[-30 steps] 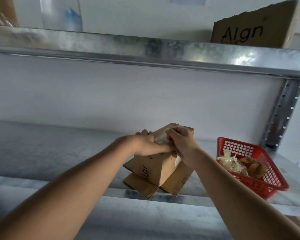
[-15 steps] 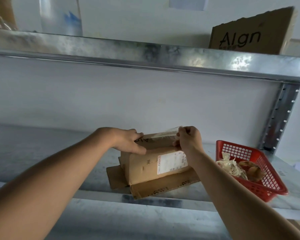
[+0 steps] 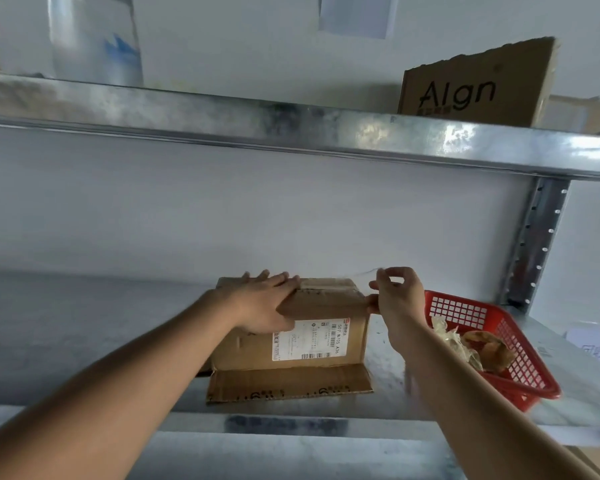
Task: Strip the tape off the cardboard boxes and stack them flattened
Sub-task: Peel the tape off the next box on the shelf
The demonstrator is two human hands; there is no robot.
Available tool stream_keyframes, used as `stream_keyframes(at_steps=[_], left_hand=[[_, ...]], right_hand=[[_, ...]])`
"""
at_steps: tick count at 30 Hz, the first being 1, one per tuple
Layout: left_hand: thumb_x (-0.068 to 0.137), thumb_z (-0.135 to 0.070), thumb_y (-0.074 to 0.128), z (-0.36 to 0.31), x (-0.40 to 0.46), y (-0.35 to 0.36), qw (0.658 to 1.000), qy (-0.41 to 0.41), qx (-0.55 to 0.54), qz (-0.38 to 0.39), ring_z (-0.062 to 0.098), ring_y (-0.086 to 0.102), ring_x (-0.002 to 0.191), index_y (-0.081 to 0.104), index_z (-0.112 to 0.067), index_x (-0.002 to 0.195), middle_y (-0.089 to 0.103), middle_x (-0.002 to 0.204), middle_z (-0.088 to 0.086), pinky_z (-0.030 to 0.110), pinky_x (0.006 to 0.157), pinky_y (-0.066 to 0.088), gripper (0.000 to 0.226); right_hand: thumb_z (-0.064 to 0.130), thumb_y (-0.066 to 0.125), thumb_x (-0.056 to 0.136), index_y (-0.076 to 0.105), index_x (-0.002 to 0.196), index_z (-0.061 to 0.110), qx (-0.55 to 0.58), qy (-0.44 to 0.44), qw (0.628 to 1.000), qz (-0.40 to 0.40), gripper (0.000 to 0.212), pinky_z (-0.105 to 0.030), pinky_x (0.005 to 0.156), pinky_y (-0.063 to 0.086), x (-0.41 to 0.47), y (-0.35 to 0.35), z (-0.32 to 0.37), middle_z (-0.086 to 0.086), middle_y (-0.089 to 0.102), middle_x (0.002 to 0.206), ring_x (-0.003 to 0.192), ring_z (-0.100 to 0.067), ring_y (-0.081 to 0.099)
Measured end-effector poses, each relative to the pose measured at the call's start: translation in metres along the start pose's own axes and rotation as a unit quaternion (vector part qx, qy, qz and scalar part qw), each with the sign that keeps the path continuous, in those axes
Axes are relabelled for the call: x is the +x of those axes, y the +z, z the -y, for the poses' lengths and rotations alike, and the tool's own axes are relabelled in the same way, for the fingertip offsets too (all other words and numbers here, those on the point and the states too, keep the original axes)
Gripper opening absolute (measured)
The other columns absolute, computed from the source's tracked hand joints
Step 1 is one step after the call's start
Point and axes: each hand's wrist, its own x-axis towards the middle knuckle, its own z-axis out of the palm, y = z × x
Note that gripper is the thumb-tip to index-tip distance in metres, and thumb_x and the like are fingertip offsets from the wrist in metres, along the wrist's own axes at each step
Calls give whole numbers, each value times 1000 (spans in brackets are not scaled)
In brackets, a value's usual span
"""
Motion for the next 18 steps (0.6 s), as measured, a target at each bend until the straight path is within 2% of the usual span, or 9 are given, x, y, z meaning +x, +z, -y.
stream_keyframes(at_steps=[2, 4, 6, 8, 10, 12, 14, 18], left_hand=[[94, -68, 43, -7, 5, 5, 999, 20, -6, -42, 24, 10, 158, 5, -40, 164, 4, 173, -10, 51, 125, 8, 83], [95, -70, 44, -8, 8, 5, 997, 26, -3, -70, 21, 27, 150, 15, -41, 162, 16, 170, -12, 48, 118, 24, 79], [94, -72, 44, -6, 10, 4, 997, 29, -2, -71, 19, 29, 148, 16, -41, 162, 18, 168, -14, 46, 113, 29, 80], [92, -75, 40, -2, 11, 5, 997, 37, -2, -67, 17, 26, 149, 15, -42, 162, 19, 167, -16, 44, 112, 28, 82], [90, -76, 37, 0, 11, 9, 997, 45, -3, -66, 17, 23, 150, 14, -43, 161, 17, 166, -17, 44, 112, 26, 81], [89, -77, 34, 1, 10, 13, 997, 46, 0, -69, 18, 19, 151, 13, -44, 161, 13, 167, -19, 46, 115, 24, 82], [89, -77, 34, 1, 12, 15, 996, 44, 5, -74, 21, 17, 152, 12, -45, 160, 10, 168, -18, 50, 117, 21, 80], [92, -73, 37, 3, 15, 19, 996, 46, -2, -80, 25, 11, 155, 15, -48, 158, 8, 170, -14, 55, 121, 12, 74]], right_hand=[[17, 64, 102, 65, 105, 21, 5, -26, 1000, 8, 5, -33, 60, 62, 0, -5, 6, -6, 76, 84, 57, -16, 71], [8, 66, 100, 72, 106, 18, 2, -65, 997, 34, 13, -29, 69, 63, 1, -10, 13, -4, 78, 79, 69, -16, 77], [1, 67, 97, 75, 107, 16, 9, -89, 992, 88, 20, -24, 75, 62, 1, -11, 20, -2, 80, 83, 80, -17, 78], [-2, 69, 94, 78, 106, 18, -11, -116, 982, 147, 25, -25, 82, 62, 2, -3, 23, 0, 80, 89, 87, -15, 78], [5, 71, 94, 80, 106, 24, -98, -159, 964, 188, 25, -25, 86, 61, 4, 11, 23, 8, 80, 96, 92, -8, 76], [17, 70, 96, 78, 114, 29, -232, -208, 921, 234, 23, -17, 83, 56, 6, 25, 23, 16, 77, 104, 95, 1, 72], [23, 70, 95, 72, 122, 29, -324, -222, 879, 271, 28, -13, 77, 52, 7, 36, 23, 18, 73, 107, 93, 3, 70], [35, 76, 91, 64, 132, 30, -382, -208, 855, 284, 43, -21, 73, 50, 12, 51, 18, 12, 66, 99, 87, -4, 65]])
